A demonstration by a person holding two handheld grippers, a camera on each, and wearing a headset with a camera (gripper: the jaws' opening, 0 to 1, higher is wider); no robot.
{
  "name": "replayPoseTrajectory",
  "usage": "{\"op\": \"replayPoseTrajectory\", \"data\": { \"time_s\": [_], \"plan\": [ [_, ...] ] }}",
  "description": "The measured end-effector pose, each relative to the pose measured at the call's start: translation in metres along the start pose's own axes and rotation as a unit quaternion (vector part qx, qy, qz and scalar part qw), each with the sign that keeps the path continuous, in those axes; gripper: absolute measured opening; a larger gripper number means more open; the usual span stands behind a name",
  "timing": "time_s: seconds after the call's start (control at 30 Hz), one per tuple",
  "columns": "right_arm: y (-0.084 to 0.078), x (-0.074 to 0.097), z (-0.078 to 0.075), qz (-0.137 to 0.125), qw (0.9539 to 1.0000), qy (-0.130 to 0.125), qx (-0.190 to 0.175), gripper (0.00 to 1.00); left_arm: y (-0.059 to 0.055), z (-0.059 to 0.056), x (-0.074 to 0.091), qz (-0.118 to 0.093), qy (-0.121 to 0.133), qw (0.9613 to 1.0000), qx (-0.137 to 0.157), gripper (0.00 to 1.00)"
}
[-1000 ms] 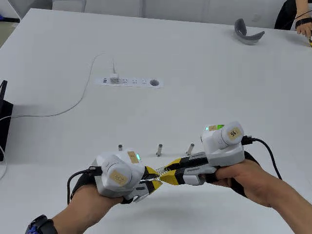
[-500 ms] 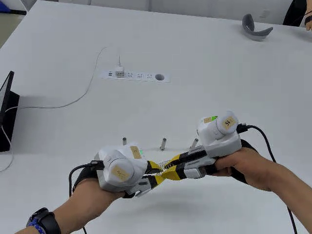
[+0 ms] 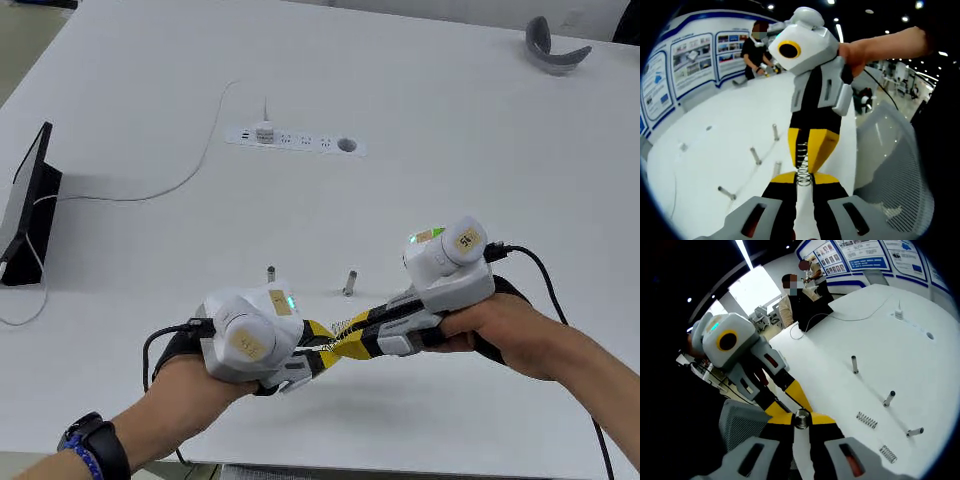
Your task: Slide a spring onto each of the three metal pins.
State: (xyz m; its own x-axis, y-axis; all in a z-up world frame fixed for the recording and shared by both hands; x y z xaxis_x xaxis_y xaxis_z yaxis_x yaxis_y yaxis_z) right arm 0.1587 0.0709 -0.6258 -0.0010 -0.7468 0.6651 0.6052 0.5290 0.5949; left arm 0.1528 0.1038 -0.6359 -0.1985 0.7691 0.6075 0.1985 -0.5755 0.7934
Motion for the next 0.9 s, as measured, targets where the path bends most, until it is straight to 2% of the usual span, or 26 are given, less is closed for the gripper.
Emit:
{"op": "replayPoseTrajectory", "data": {
  "time_s": [0.37,0.47,0.63,0.73,0.9],
  "plan": [
    [0.011,-0.008,-0.002,-0.002,1.0,0.0,0.001,0.12,-0.02,0.016,0.013,-0.005,0.024,0.9987,0.045,0.13],
    [0.011,-0.009,-0.003,0.002,1.0,0.001,0.0,0.12,-0.027,0.02,0.016,-0.001,0.032,0.9983,0.049,0.12],
    [0.008,-0.012,-0.009,0.01,0.9999,-0.011,0.005,0.12,-0.037,0.029,0.023,-0.004,0.05,0.9957,0.078,0.15],
    [0.006,-0.014,-0.011,0.016,0.9994,-0.022,0.019,0.12,-0.043,0.033,0.025,-0.002,0.057,0.995,0.082,0.14],
    [0.002,-0.018,-0.019,0.024,0.999,-0.036,0.012,0.12,-0.051,0.041,0.029,-0.002,0.071,0.993,0.094,0.17]
  ]
}}
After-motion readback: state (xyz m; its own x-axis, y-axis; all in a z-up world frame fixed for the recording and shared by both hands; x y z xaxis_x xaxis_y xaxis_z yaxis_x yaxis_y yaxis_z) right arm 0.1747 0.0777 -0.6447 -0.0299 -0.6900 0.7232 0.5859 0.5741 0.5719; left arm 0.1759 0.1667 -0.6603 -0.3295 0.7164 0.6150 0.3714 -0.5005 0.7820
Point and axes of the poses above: the centre of the closed fingertips' face, and the gripper's own axes: x roughly backward along the fingers, z roughly to its left, y roughly out of its top, the point moved 3 cm from there along x, roughly backward along the fingers, and after that the axes turned 3 degrees about z, right-handed, at the moved point
